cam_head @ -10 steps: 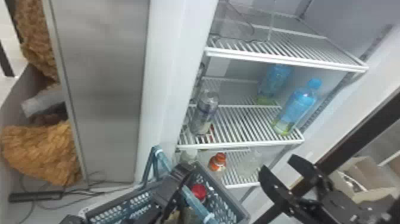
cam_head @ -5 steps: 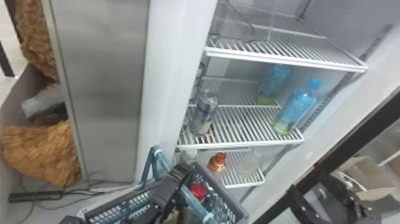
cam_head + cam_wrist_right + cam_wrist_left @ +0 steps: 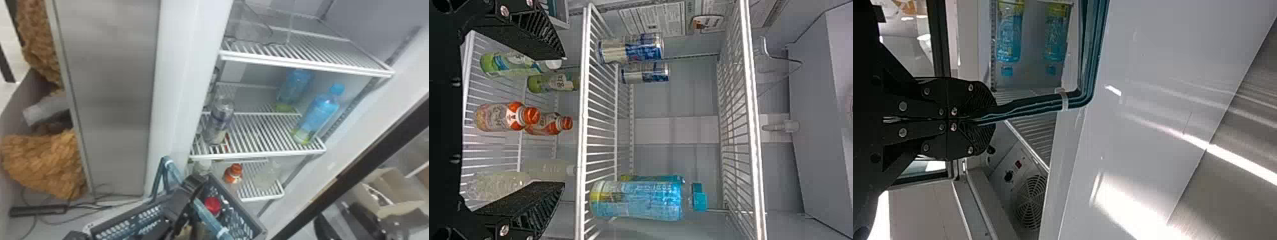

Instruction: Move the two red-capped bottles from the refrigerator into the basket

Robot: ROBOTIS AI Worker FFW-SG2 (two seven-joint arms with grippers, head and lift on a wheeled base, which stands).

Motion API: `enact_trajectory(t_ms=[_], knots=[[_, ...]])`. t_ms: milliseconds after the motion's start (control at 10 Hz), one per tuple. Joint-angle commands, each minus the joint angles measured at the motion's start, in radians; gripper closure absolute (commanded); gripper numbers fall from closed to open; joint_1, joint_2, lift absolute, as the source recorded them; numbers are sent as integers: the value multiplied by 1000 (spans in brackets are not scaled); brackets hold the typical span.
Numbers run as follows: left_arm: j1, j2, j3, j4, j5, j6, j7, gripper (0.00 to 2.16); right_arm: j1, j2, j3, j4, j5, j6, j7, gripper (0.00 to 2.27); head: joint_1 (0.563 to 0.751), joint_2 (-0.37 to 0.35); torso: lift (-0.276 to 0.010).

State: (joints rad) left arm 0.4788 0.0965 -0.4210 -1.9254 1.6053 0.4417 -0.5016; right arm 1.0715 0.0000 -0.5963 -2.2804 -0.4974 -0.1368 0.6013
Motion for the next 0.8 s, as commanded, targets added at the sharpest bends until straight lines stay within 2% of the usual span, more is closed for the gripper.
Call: enact_trajectory(t_ms=[0,700], knots=[[0,-3,-2,0,0,0,0,1204,-1,1,12,6,1,-1,0,116,695,-350,0],[0,-8,0,0,0,3,0,1204,-14,1,20,21,-11,-1,0,114,695,-350,0]])
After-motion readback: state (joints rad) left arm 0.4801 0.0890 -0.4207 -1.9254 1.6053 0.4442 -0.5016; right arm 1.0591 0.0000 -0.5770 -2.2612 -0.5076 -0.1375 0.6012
